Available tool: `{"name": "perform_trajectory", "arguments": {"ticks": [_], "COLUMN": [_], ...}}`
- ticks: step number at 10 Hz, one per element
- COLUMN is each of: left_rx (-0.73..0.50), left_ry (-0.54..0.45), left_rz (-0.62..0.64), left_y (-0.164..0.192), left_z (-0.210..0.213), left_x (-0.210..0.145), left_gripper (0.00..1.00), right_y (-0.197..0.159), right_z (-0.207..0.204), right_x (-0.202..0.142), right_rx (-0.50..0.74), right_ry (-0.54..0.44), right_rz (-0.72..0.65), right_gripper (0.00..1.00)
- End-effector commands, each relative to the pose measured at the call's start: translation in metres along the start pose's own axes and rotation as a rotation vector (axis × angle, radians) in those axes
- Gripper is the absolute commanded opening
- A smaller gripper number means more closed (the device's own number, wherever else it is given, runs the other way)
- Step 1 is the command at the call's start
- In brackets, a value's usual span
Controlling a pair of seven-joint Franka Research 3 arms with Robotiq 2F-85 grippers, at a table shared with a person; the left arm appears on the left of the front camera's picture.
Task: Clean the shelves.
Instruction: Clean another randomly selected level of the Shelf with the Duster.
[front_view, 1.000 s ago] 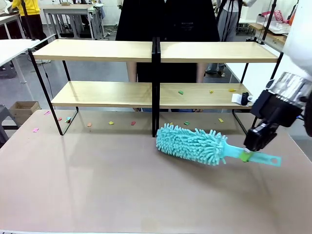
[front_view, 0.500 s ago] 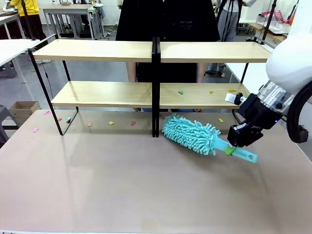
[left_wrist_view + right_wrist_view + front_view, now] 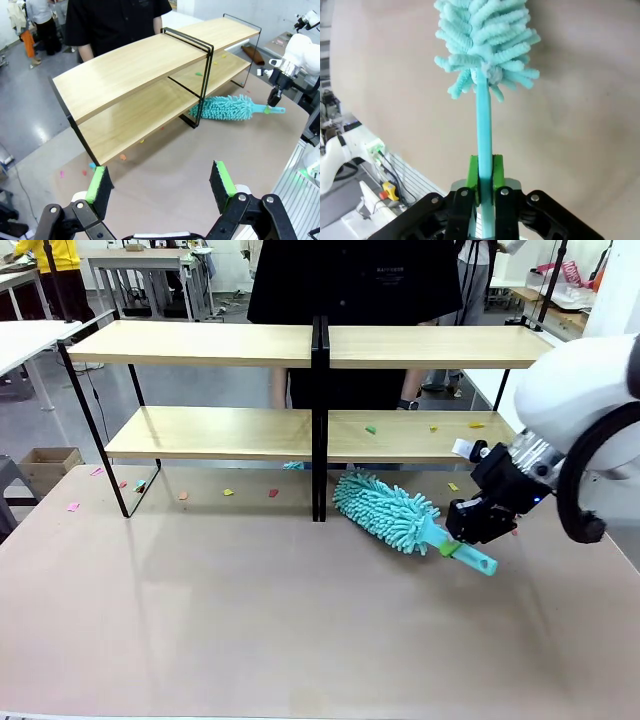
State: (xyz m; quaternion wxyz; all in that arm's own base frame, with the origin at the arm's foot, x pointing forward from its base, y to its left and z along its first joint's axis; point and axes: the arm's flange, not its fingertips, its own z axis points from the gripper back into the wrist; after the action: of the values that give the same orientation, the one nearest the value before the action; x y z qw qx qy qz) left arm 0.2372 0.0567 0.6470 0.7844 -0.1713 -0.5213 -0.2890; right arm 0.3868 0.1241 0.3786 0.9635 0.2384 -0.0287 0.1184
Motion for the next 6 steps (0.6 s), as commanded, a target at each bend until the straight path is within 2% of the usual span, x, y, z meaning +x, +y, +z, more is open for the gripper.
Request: {"name": "perform_trajectory", "arguments": {"ticks": [1, 4, 6], "left_rx": [-0.007, -0.007, -0.007], "left_ry": [-0.006, -0.006, -0.006], "left_rz": [0.001, 0.001, 0.001], "left_y": [0.0, 0.0, 0.0], "left_z": [-0.001, -0.001, -0.001], "left_x": [-0.001, -0.001, -0.001], "left_gripper": [1.0, 1.0, 1.0], "right_y": [0.003, -0.004, -0.015], "right_z": [-0.016, -0.019, -0.017], "right_x": [0.025, 0.036, 0.038], "right_rx": [0.091, 0.134, 0.091], "right_ry": [-0.077, -0.179, -0.166], "right_rz": [-0.048, -0.149, -0.184], "right_gripper": [0.12, 0.12, 0.12]}}
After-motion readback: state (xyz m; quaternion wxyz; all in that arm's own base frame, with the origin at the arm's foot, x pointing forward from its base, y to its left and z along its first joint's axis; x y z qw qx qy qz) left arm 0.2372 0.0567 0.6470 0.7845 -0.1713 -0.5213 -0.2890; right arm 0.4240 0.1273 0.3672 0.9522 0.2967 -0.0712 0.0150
